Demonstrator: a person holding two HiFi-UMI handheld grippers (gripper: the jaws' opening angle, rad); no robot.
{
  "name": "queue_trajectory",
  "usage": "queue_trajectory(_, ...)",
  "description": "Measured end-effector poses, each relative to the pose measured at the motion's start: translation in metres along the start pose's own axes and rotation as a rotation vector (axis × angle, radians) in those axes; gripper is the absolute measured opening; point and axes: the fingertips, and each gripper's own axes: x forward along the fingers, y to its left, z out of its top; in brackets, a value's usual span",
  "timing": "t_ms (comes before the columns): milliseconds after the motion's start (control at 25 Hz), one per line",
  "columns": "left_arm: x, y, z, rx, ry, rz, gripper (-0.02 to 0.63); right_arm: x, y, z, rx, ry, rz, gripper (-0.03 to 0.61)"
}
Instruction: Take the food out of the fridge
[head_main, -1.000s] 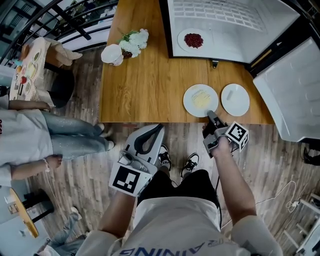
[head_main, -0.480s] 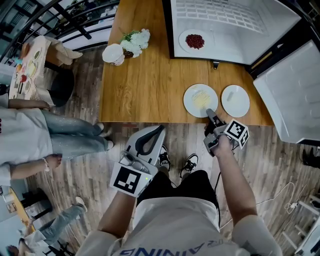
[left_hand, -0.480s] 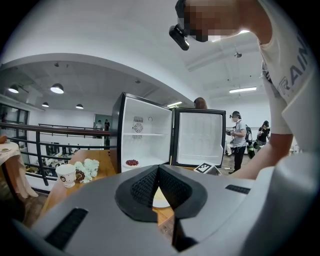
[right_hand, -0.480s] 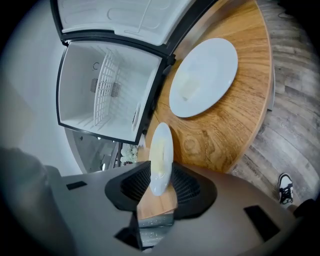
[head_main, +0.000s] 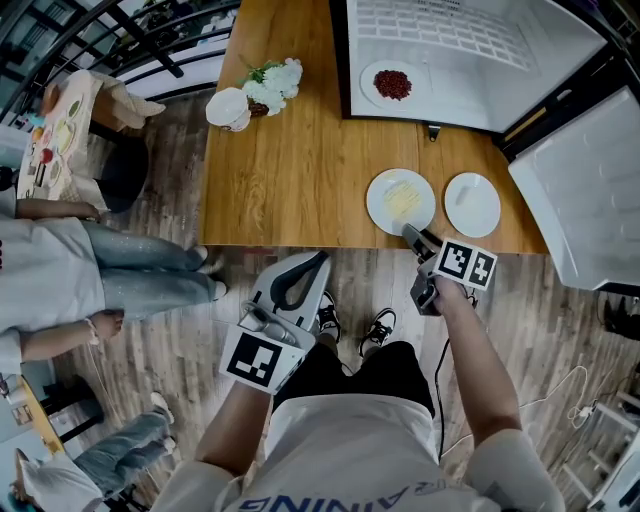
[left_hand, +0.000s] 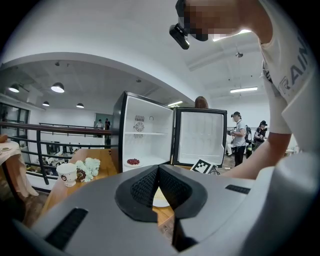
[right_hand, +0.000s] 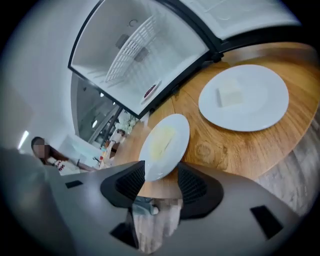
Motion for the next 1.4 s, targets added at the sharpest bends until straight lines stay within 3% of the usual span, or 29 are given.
queue_trajectory(640, 0.001, 0.001, -0.003, -0.008, 0.003, -0.003, 0.006, 0.002, -0.003, -0.024, -0.512, 0.311, -0.149, 0.219)
queue_trajectory(760, 0.0, 0.002, -0.002, -0.009, -0.002, -0.001, 0.006, 0.0, -0.007, -0.026, -0.572, 0.359, -0.197, 0.219)
queue_trajectory(880, -0.001, 0.003, -0.001, -0.01, -0.004, 0.001, 0.006, -0.002, -0.009, -0.024, -0.558, 0.378, -0.234, 0.218)
queue_trajectory(1040, -0.002, 0.004, 0.002, -0.01, -0.01, -0.002, 0.006, -0.01, -0.005, -0.014, -0.497, 0.334, -0.241, 0.194)
queue_trajectory(1120, -0.002, 0.004, 0.005, -0.008, -0.017, -0.004, 0.006, -0.018, 0.001, -0.003, -0.494, 0.27, -0.248, 0.072)
queue_trajectory(1160, -0.002, 0.004, 0.008, -0.005, -0.021, -0.006, 0.006, -0.022, 0.006, 0.002, -0.499, 0.233, -0.243, 0.043)
queue_trajectory(1400, -0.001, 0.002, 0.028, 0.044, -0.056, -0.024, 0.006, -0.06, 0.053, 0.032, -0.617, -0.014, -0.162, 0.021)
